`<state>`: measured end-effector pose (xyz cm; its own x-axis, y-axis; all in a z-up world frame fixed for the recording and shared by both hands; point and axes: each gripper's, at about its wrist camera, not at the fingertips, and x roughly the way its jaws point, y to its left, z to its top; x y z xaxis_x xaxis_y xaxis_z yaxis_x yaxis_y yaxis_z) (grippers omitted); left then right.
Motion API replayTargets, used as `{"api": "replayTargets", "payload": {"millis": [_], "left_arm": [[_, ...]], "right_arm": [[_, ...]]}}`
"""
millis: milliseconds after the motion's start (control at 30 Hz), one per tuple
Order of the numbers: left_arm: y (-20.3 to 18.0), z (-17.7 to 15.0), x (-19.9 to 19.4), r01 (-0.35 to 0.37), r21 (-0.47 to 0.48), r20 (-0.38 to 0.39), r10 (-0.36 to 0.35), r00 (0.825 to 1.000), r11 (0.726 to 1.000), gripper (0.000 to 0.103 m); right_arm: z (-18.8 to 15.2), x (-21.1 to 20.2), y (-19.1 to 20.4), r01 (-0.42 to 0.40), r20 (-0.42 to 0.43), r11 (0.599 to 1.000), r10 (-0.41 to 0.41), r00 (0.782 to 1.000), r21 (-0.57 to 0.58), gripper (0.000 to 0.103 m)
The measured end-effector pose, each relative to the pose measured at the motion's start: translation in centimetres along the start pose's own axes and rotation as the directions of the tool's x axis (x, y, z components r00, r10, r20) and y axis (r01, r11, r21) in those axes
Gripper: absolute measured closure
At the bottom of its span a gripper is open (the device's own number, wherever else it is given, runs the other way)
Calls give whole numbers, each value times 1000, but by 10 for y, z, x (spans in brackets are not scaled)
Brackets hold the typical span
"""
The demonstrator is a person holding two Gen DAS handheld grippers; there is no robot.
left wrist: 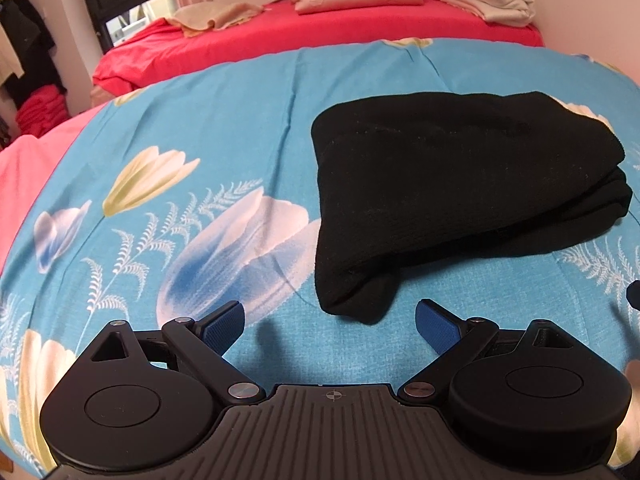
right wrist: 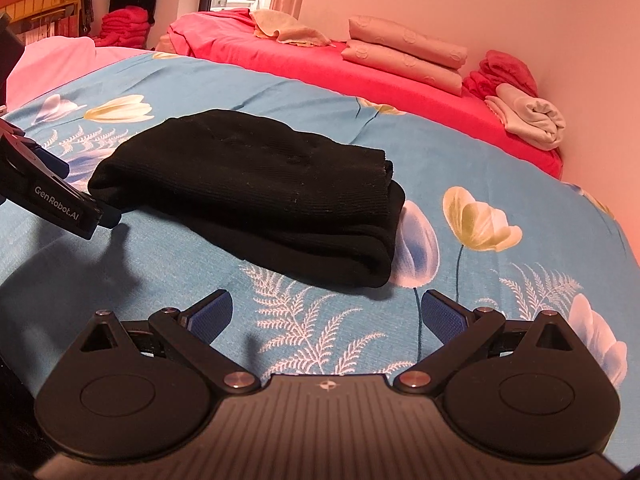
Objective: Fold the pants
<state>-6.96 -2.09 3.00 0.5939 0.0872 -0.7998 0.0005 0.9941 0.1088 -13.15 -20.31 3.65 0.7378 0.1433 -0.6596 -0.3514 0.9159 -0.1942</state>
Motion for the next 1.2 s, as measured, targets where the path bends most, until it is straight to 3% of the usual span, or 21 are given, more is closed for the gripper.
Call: {"api": "replayTargets", "payload": {"millis": [1200], "left_arm": [[7,3,12,-14,-16,-39,13,999,1000,0]], "right_arm": [[12,22,8,-36,-29,998,35,999,-53,2]]}}
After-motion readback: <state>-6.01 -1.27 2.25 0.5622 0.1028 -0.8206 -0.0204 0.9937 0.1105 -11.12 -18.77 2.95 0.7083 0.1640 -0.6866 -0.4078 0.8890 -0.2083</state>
